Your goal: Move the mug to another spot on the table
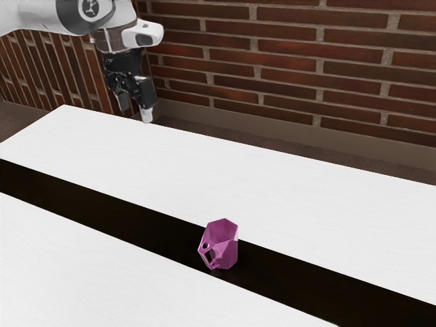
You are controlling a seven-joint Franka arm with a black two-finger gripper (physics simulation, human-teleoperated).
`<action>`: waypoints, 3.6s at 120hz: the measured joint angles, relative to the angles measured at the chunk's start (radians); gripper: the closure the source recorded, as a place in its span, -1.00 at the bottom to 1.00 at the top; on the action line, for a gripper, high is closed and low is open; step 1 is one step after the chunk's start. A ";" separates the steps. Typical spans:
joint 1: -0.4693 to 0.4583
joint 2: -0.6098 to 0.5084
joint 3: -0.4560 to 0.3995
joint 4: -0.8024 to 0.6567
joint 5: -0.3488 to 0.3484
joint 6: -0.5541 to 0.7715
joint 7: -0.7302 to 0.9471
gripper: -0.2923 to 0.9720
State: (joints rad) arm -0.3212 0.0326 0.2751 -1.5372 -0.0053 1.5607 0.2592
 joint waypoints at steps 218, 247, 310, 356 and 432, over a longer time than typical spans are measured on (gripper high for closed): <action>-0.317 0.211 0.060 -0.580 -0.143 0.713 -0.097 -0.54; -0.317 0.233 0.063 -0.566 -0.163 0.763 -0.023 -0.54; -0.320 0.258 0.061 -0.573 -0.230 0.781 0.001 -0.54; -0.320 0.271 0.056 -0.568 -0.220 0.785 -0.080 -0.53; -0.321 0.234 0.054 -0.572 -0.183 0.719 -0.151 -0.01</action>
State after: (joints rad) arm -0.6420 0.2666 0.3294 -2.1093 -0.1887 2.2797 0.1086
